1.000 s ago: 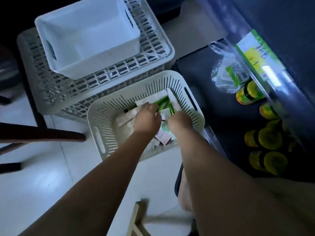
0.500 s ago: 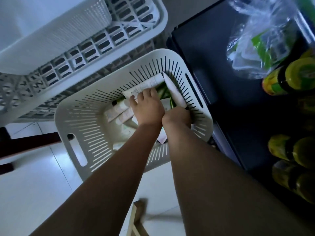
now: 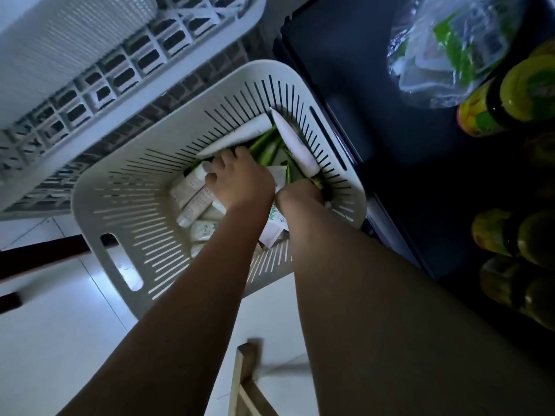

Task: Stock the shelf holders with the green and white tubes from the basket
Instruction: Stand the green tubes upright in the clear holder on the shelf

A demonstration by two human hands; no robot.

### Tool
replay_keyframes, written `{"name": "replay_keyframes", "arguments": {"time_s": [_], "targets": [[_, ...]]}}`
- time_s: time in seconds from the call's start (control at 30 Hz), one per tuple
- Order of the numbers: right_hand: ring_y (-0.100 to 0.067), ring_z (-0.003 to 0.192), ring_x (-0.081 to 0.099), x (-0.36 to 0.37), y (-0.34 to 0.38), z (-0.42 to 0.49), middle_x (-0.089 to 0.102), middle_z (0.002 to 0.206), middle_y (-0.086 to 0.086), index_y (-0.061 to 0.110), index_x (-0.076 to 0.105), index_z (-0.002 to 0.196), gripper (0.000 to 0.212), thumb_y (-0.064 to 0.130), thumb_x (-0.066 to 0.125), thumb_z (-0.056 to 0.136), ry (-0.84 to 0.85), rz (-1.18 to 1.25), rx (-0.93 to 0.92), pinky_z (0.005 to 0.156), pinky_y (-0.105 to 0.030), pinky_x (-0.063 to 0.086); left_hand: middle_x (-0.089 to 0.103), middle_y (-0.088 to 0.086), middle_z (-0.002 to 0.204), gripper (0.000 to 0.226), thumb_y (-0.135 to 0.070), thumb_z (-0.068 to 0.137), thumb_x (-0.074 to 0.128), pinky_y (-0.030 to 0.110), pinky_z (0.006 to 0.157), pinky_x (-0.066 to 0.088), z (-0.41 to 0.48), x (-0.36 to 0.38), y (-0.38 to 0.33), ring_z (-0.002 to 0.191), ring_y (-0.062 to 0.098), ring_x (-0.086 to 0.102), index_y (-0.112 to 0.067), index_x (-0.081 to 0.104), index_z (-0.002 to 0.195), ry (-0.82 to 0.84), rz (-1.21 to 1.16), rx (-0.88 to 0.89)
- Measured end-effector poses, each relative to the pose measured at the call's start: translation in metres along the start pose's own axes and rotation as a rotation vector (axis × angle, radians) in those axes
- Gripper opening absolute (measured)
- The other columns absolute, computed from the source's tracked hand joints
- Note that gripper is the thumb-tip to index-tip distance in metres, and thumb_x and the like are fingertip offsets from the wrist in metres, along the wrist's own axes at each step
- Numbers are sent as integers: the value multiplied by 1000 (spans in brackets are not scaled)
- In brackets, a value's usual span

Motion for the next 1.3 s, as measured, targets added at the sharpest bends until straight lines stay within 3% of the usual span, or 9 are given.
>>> {"name": "replay_keyframes", "arguments": {"time_s": [0.17, 0.27, 0.33, 0.47, 0.67, 0.77, 0.9, 1.1, 1.3], "targets": [[-28, 114, 58, 5, 7, 1, 65, 109, -14, 3, 64, 126, 32, 20, 43, 108, 185, -207, -97, 98, -33, 43, 61, 12, 129, 47, -25, 87, 65, 51, 101, 44, 8, -5, -2, 120, 36, 59, -12, 45, 127, 120, -172, 16], [-25, 98, 51, 4, 4, 1, 49, 80, -11, 3, 61, 90, 28, 16, 43, 107, 159, -147, -90, 94, -32, 43, 67, 10, 115, 36, -27, 89, 64, 47, 91, 49, 10, -7, 1, 108, 36, 64, -15, 50, 120, 132, -171, 94], [-27, 105, 56, 4, 3, -1, 56, 92, -12, 5, 60, 89, 22, 15, 49, 105, 121, -88, -100, 91, -31, 44, 69, 8, 112, 30, -31, 90, 63, 43, 89, 50, 8, -9, 7, 107, 35, 64, -16, 57, 115, 115, -165, 140], [-29, 129, 55, -2, -4, -8, 60, 126, -14, 4, 58, 134, 34, 16, 43, 106, 71, 156, -105, 85, -28, 47, 67, 6, 98, 23, -23, 91, 57, 35, 77, 46, 1, -23, 23, 100, 35, 62, -14, 65, 112, 141, -265, 132], [-31, 93, 68, -7, -8, -36, 70, 99, -10, 13, 67, 99, 16, 7, 53, 96, -37, 496, -174, 86, -39, 58, 66, 2, 82, 20, -19, 91, 64, 28, 56, 37, -28, -59, 60, 77, 28, 60, -17, 73, 109, 153, -429, 131], [-35, 96, 72, -5, -5, -58, 74, 100, -14, 14, 64, 80, 15, 6, 62, 92, 27, 658, -254, 87, -54, 61, 74, 4, 79, 21, -21, 85, 72, 36, 65, 53, -43, -78, 76, 77, 28, 71, -18, 76, 106, 193, -802, 37], [-34, 102, 72, -4, -5, -98, 75, 107, -16, 16, 70, 88, 10, 9, 66, 95, 167, 814, -370, 90, -51, 60, 76, 15, 91, 13, -6, 91, 69, 28, 65, 56, -72, -114, 86, 78, 22, 71, -8, 73, 103, 299, -1287, -24], [-29, 99, 74, -32, -14, -156, 78, 104, -8, 19, 73, 94, 7, 17, 76, 89, 142, 649, -548, 93, -48, 60, 60, 12, 76, 18, -17, 101, 45, 33, 65, 48, -101, -161, 91, 57, 20, 51, -9, 61, 98, 441, -1668, -170], [-23, 91, 72, -73, -20, -215, 76, 93, -7, 18, 75, 93, 8, 24, 75, 88, -120, 374, -770, 86, -38, 56, 63, 10, 84, 25, -17, 96, 70, 36, 71, 49, -133, -201, 79, 69, 20, 54, -12, 57, 117, 419, -1440, 94]]}}
Point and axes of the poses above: each hand's wrist, its own z-axis towards the middle knuckle, its own x-axis out of the palm, y = z × x, the point moved 1 cm from there along z, towards the middle knuckle
